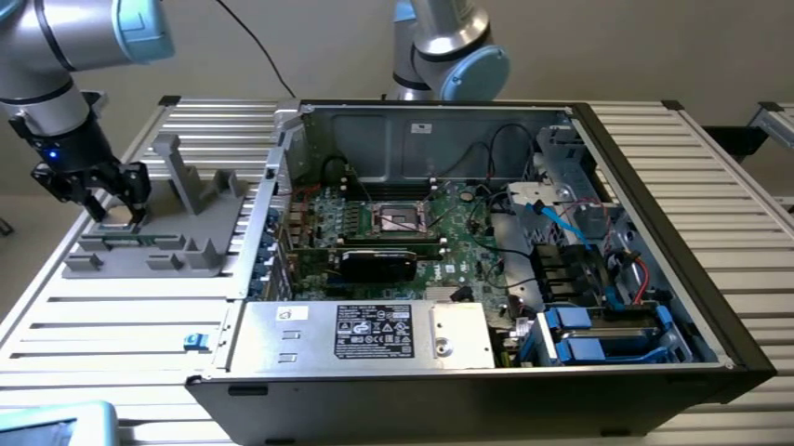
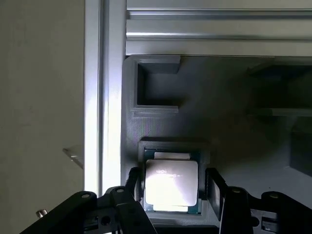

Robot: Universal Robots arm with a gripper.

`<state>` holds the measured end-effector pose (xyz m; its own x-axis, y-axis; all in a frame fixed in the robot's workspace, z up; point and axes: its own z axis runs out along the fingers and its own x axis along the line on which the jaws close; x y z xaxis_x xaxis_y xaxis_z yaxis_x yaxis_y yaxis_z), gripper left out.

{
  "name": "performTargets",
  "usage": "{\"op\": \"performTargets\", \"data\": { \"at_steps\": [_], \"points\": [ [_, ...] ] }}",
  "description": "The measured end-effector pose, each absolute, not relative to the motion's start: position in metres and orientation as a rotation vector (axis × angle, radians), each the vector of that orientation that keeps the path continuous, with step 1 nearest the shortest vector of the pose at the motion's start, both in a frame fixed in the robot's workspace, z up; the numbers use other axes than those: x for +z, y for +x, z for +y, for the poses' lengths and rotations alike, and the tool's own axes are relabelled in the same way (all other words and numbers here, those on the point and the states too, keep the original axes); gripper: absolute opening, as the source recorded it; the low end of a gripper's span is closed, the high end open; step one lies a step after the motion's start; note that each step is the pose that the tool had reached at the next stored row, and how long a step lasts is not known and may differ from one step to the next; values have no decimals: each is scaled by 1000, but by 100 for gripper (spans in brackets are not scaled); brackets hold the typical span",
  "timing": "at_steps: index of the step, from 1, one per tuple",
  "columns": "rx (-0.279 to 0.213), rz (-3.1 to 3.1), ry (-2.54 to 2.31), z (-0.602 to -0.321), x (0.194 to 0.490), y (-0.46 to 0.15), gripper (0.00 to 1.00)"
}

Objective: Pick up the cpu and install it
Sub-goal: 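Pick up the cpu and move it towards the insertion slot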

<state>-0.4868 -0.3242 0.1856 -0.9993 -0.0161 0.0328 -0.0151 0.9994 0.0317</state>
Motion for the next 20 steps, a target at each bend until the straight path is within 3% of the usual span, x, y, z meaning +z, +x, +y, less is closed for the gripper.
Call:
{"op": "performTargets", "data": {
  "at_steps": [20],
  "points": [
    [6,-3107,22,-318,186,-487,65]
  ]
}}
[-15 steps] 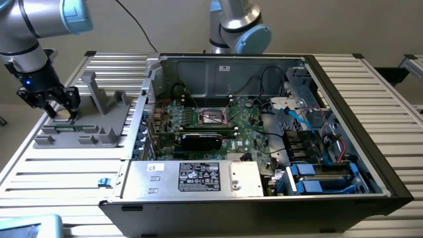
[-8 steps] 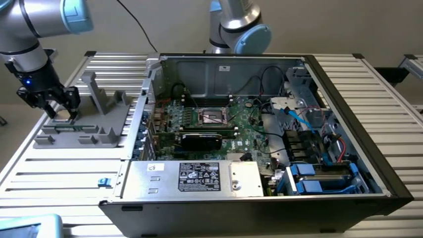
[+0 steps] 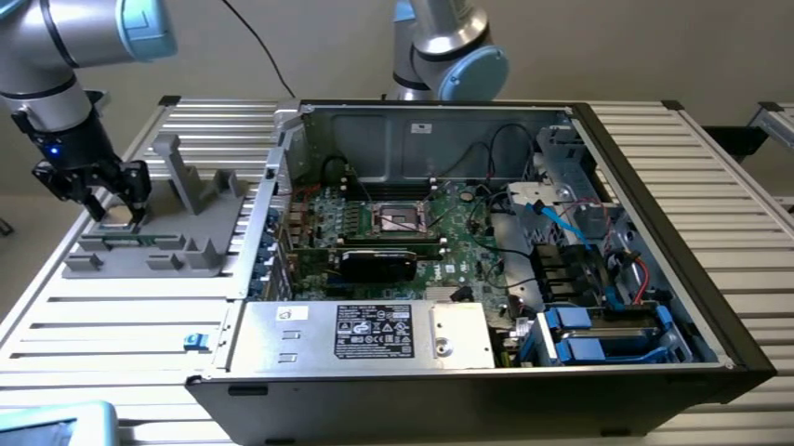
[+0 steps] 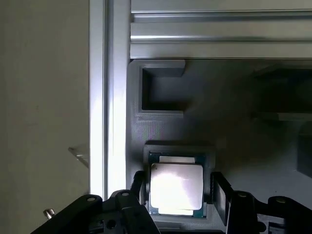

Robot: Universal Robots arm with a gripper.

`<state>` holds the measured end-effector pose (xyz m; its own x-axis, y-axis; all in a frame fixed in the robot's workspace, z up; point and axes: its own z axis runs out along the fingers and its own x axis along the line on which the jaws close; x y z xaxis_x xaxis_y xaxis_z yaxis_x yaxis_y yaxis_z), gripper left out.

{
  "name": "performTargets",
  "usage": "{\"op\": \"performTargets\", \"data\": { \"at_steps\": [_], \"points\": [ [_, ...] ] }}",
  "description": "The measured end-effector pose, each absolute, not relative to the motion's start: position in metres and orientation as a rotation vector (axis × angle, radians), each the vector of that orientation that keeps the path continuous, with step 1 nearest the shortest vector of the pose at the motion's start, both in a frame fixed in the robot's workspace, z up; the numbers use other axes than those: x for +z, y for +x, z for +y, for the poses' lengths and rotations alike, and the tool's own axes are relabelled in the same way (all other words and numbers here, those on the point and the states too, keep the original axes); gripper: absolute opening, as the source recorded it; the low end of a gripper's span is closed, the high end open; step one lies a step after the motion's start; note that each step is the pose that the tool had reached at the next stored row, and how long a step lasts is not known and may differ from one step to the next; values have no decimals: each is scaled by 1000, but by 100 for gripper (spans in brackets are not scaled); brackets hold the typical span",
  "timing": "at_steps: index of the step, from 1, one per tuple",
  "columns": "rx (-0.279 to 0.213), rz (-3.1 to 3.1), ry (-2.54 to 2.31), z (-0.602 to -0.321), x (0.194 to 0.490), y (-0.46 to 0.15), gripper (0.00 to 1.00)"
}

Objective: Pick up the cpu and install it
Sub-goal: 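Pick up the cpu and move it towards the insertion slot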

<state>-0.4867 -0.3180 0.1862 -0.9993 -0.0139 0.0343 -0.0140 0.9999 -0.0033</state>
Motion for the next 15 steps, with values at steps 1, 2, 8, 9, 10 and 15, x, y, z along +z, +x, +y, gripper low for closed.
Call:
{"op": "performTargets", "data": {
  "at_steps": [1,2,8,9,10,15],
  "points": [
    [14,-3107,22,-317,186,-487,65],
    [22,-3107,21,-317,186,-487,65],
    [35,-3107,21,-316,186,-487,65],
    [35,-3107,21,-316,186,-487,65],
    [34,-3107,21,-316,186,-487,65],
    [28,-3106,21,-317,186,-487,65]
  ]
}}
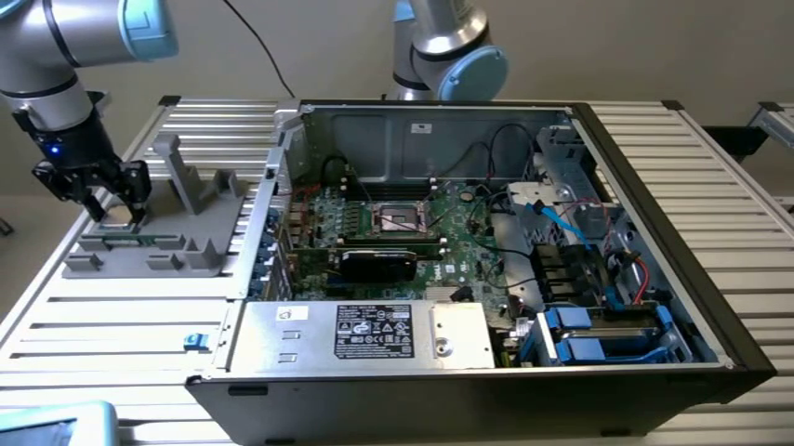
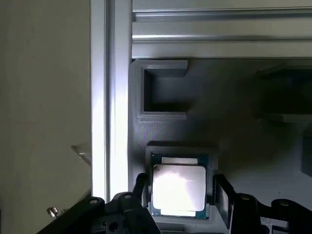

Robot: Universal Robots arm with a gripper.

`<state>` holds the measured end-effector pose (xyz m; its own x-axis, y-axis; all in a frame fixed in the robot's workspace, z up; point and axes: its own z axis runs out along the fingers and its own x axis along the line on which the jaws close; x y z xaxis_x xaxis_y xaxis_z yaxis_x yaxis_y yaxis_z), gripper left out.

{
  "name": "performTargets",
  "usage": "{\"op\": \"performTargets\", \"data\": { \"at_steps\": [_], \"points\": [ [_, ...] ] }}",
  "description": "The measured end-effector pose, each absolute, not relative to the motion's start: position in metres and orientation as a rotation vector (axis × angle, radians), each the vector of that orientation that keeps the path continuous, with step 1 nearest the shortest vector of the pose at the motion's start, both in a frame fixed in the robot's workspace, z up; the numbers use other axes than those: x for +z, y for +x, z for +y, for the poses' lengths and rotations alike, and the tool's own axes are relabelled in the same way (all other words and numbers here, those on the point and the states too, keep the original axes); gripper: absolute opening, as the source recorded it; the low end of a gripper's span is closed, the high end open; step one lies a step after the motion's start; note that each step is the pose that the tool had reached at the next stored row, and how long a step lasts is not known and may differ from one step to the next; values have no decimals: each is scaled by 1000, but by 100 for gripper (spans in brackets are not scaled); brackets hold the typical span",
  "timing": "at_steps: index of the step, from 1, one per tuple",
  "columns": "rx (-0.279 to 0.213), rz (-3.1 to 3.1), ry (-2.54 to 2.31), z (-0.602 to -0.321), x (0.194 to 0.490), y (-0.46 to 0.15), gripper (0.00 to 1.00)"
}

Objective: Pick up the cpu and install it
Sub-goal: 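Pick up the cpu and move it towards the insertion slot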

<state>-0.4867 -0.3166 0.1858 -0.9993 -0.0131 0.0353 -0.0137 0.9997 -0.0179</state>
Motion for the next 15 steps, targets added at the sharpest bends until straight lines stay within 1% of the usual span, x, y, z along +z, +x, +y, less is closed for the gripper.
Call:
{"op": "performTargets", "data": {
  "at_steps": [14,15],
  "points": [
    [21,-3103,18,-318,186,-487,65],
    [21,-3103,18,-318,186,-487,63]
  ]
}}
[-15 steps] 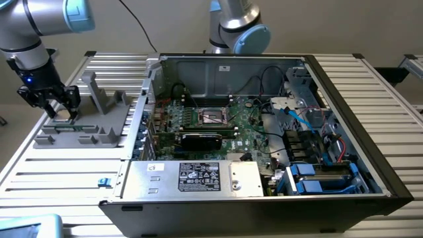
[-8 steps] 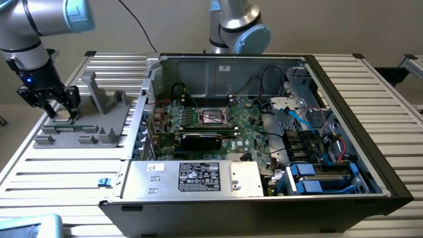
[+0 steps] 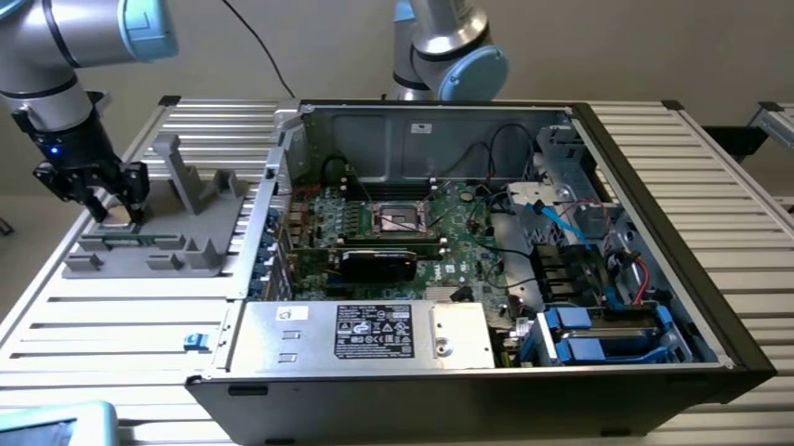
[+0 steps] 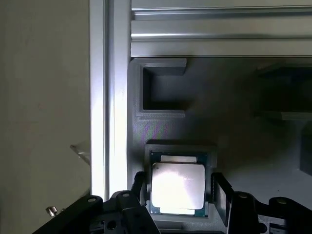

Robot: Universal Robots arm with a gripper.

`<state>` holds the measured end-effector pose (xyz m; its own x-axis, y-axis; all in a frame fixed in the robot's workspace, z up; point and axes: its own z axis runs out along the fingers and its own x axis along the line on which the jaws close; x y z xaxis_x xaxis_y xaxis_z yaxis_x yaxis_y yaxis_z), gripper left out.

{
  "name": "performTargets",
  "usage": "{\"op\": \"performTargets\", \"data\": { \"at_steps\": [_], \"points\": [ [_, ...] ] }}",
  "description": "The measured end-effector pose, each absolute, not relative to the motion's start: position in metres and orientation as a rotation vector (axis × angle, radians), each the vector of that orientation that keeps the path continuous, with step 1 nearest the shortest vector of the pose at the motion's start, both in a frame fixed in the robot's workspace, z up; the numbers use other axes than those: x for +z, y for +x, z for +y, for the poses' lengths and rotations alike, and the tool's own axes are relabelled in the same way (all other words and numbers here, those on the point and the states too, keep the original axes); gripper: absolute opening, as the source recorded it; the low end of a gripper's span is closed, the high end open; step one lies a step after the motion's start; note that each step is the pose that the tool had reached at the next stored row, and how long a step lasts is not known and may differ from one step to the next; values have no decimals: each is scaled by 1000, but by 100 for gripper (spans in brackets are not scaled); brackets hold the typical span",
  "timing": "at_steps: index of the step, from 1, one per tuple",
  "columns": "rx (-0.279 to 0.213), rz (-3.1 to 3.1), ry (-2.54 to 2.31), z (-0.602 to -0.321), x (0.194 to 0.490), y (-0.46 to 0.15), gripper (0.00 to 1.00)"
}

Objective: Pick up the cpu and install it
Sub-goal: 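Pick up the cpu and move it towards the insertion slot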

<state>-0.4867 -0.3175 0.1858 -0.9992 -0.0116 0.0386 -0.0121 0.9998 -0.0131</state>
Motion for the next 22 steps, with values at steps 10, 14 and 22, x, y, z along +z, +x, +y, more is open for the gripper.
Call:
{"op": "performTargets", "data": {
  "at_steps": [10,14,22],
  "points": [
    [19,-3101,17,-317,188,-487,55],
    [20,-3098,17,-318,201,-487,55],
    [20,-3095,18,-318,237,-485,55]
  ]
}}
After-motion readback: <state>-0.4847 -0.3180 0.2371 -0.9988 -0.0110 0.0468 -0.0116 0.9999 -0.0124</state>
